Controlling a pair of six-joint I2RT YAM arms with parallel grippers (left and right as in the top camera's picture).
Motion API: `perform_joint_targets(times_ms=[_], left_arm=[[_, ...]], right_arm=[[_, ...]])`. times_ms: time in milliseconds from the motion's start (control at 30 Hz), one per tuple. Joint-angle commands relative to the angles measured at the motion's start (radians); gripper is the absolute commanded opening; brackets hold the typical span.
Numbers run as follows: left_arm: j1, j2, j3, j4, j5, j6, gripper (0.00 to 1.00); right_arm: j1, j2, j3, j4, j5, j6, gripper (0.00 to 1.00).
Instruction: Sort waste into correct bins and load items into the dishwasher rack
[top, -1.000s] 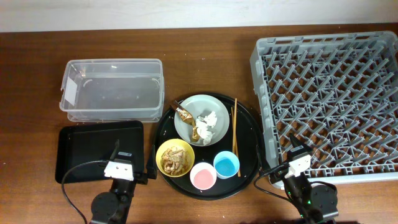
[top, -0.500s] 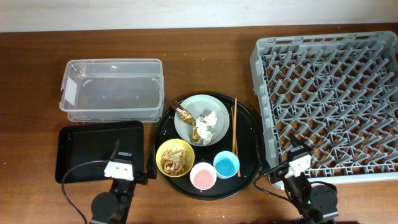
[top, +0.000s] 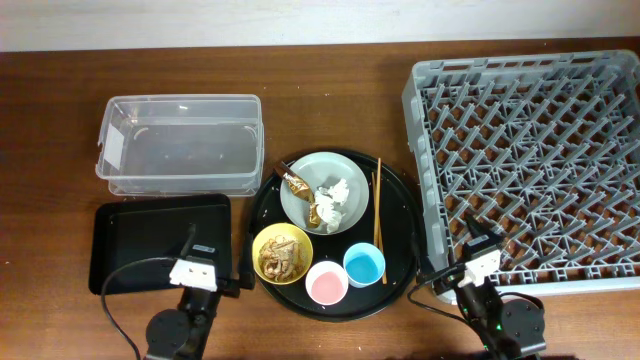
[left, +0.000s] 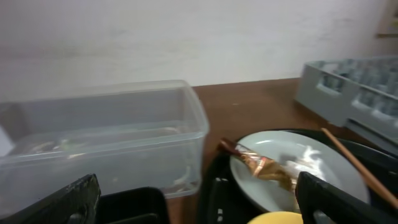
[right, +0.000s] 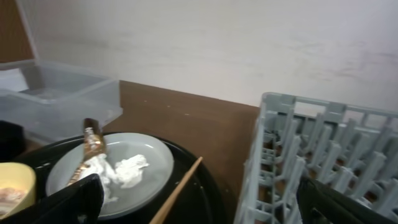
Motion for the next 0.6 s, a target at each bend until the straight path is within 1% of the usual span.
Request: perform_joint_targets(times_ms=[0,33,100,133,200,233,333,367,433,467,500,567], left_arm=[[0.000,-0.004,0.004,0.088,0.203,0.008,0.99],[0.000,-0.004,0.034,0.136,0.240,0.008,0.99],[0.001,0.017,0.122,0.110,0.226,0.008,0.99],[0.001,0.076,0.233,0.007,0.216,0.005,0.99],[0.001,0.200,0.395,-0.162,0.216,0.004,0.99],[0.001,0.302,0.510,-0.283,0.217,0.004,0.99],[0.001,0.610,0.839,-0.595,0.220,0.005,0.99],[0.001,0.747,0.988,-0.713,0.220,0.005,0.99],[0.001,0.925,1.170,-0.845,0.277,-0.005,0.99],[0.001,0.986,1.224,-0.879,0.349,-0.023,1.00],[0.001,1.036,1.249,-0.879,0.423,-0.022,1.00],[0.000,1.121,1.251,-0.872,0.465,-0.022,1.00]], right_arm=[[0.004,-0.008,0.010,0.039,-0.161,0.105,0.98],[0.004,-0.008,0.057,0.038,-0.160,0.192,0.98],[0.004,-0.003,0.133,0.033,-0.159,0.209,0.98],[0.004,0.018,0.207,-0.015,-0.148,0.208,0.98],[0.004,0.080,0.332,-0.139,-0.117,0.208,0.98],[0.004,0.142,0.419,-0.232,-0.099,0.208,0.98],[0.004,0.340,0.639,-0.444,-0.088,0.208,0.98],[0.004,0.460,0.764,-0.555,-0.089,0.208,0.98],[0.004,0.622,0.916,-0.678,-0.089,0.208,0.98],[0.004,0.688,0.970,-0.713,-0.107,0.208,0.98],[0.004,0.743,1.011,-0.758,-0.142,0.208,0.98],[0.004,0.821,1.067,-0.826,-0.160,0.208,0.98]])
